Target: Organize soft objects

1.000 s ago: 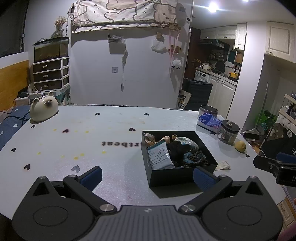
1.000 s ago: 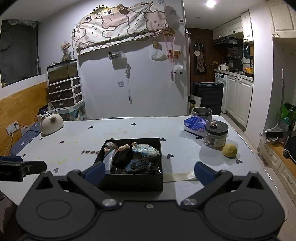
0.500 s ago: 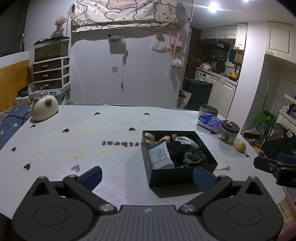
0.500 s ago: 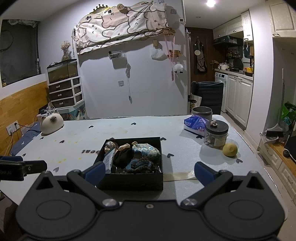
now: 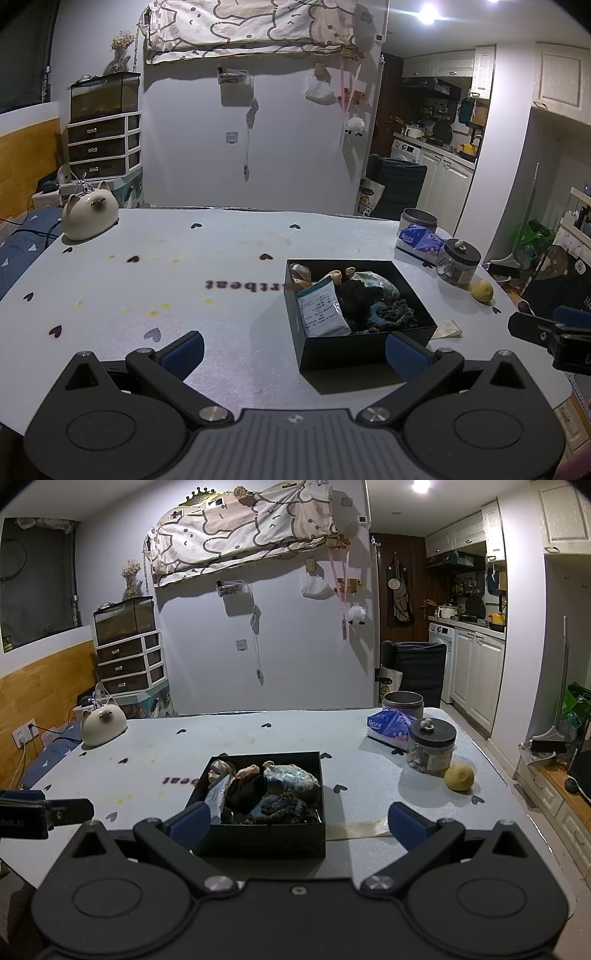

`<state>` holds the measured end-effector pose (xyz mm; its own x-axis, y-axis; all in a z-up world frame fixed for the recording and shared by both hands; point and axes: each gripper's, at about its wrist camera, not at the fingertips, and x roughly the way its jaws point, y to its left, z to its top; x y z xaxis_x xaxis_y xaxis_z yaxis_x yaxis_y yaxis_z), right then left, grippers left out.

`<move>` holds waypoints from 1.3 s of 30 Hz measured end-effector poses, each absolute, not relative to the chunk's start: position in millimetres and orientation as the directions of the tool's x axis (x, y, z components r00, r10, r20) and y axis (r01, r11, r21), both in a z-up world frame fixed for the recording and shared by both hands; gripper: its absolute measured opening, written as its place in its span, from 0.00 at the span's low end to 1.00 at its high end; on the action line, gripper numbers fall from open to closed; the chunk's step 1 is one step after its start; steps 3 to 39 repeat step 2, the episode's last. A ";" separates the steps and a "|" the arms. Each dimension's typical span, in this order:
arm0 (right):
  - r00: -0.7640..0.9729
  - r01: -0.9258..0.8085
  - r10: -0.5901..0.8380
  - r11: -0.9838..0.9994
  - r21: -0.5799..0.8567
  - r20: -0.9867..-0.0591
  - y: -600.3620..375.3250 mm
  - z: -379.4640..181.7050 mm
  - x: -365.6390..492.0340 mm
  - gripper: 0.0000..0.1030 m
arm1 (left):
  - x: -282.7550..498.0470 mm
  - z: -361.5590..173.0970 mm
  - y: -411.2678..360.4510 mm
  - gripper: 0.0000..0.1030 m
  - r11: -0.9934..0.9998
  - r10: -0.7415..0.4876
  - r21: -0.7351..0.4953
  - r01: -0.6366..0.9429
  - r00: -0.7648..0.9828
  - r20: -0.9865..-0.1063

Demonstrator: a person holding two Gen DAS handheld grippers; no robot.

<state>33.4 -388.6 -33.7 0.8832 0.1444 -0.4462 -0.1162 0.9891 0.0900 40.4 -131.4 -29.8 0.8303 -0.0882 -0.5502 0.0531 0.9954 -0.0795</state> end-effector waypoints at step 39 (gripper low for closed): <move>0.883 -0.117 0.145 0.989 0.090 -0.446 -388.8 -33.5 33.6 1.00 | 40.8 -30.4 -130.1 1.00 0.996 -0.086 -0.079 0.051 0.830 -0.550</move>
